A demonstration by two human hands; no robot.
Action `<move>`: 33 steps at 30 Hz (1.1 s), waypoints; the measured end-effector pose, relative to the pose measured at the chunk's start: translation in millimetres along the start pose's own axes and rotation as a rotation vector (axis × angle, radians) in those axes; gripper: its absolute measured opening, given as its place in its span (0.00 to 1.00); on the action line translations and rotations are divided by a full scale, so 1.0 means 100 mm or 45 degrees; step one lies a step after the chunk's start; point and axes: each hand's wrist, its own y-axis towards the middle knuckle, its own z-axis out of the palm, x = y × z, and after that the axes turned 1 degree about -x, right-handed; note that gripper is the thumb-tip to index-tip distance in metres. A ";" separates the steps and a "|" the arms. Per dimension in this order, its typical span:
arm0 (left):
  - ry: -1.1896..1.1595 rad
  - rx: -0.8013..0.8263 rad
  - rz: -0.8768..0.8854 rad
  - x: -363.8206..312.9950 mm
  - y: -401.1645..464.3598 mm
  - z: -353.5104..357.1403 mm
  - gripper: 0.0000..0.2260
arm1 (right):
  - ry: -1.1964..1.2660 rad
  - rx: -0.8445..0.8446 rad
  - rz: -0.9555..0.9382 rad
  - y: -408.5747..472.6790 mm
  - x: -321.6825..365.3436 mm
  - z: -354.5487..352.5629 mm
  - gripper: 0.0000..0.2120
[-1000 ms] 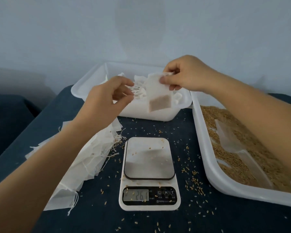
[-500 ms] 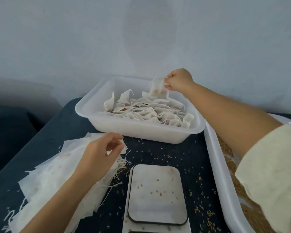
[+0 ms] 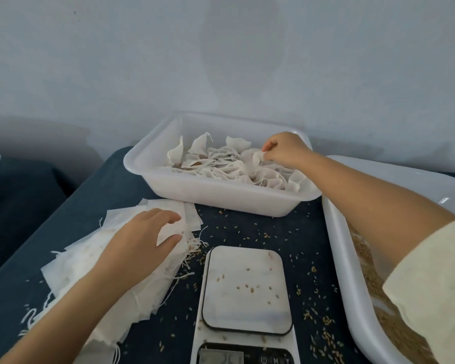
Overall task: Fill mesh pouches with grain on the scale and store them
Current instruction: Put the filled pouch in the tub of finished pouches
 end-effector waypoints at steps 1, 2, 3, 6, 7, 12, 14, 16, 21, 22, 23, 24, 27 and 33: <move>0.088 0.040 -0.005 0.04 -0.06 -0.02 0.18 | -0.015 -0.017 -0.025 -0.03 0.02 -0.04 0.06; 0.172 0.094 -0.006 0.09 -0.12 -0.03 0.21 | -0.016 -0.032 -0.052 -0.07 0.05 -0.07 0.07; 0.242 0.154 -0.007 0.15 -0.18 -0.04 0.24 | 0.003 -0.038 -0.084 -0.13 0.09 -0.09 0.07; 0.372 0.275 -0.055 0.26 -0.39 -0.06 0.29 | 0.125 -0.008 -0.216 -0.36 0.31 -0.13 0.07; 0.400 0.281 -0.056 0.28 -0.45 -0.05 0.28 | 0.160 0.012 -0.267 -0.46 0.40 -0.13 0.06; 0.303 0.236 -0.052 0.30 -0.59 -0.06 0.22 | 0.145 0.280 -0.490 -1.05 0.93 0.07 0.05; 0.217 0.248 -0.089 0.28 -0.61 -0.10 0.24 | 0.050 0.425 -0.564 -1.25 1.08 0.23 0.07; 0.130 0.213 -0.156 0.29 -0.62 -0.16 0.23 | 0.006 0.557 -0.591 -1.40 1.18 0.40 0.09; 0.273 0.197 -0.259 0.42 -0.66 -0.25 0.15 | 0.006 0.661 -0.579 -1.59 1.32 0.78 0.12; 0.299 0.217 -0.271 0.45 -0.67 -0.25 0.15 | 0.006 0.644 -0.591 -1.61 1.37 0.86 0.12; 0.281 0.234 -0.280 0.47 -0.67 -0.25 0.15 | 0.010 0.624 -0.607 -1.63 1.41 0.94 0.14; 0.241 0.248 -0.287 0.48 -0.68 -0.26 0.16 | 0.017 0.605 -0.623 -1.65 1.45 1.02 0.15; 0.267 0.269 -0.244 0.50 -0.72 -0.27 0.12 | 0.042 0.549 -0.656 -1.69 1.54 1.22 0.18; 0.381 0.172 -0.144 0.57 -0.82 -0.30 0.06 | -0.049 0.540 -0.622 -1.69 1.58 1.32 0.16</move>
